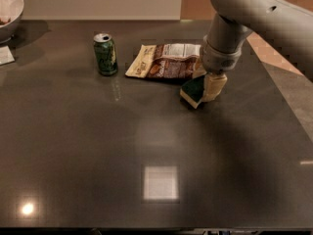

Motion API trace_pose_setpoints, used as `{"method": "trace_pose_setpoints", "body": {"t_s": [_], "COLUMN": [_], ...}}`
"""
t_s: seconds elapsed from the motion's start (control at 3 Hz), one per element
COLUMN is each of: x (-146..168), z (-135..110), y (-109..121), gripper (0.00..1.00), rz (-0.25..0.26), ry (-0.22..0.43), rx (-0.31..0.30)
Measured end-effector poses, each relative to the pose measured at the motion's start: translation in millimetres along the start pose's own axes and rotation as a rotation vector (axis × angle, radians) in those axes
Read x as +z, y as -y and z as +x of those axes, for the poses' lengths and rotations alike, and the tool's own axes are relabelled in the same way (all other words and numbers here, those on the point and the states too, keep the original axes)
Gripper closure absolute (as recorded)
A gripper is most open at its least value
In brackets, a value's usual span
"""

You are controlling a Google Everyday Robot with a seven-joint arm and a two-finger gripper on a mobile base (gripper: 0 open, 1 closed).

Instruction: Move sponge near brown chip bag

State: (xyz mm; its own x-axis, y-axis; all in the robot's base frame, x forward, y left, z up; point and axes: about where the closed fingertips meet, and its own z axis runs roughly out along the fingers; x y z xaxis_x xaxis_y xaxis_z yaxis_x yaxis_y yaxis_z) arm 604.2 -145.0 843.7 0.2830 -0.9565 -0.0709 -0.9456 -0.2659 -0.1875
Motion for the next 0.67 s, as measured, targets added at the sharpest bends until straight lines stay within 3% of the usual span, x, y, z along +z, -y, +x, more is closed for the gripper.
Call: {"method": "trace_pose_setpoints", "body": {"t_s": [0.33,0.67], "x": [1.8,1.8], "z": [-0.6,-0.6], "y": [0.3,0.3], "gripper": [0.0,0.0], "rz": [-0.001,-0.001], "ry": [0.001,0.001], "rx": [-0.002,-0.002]}}
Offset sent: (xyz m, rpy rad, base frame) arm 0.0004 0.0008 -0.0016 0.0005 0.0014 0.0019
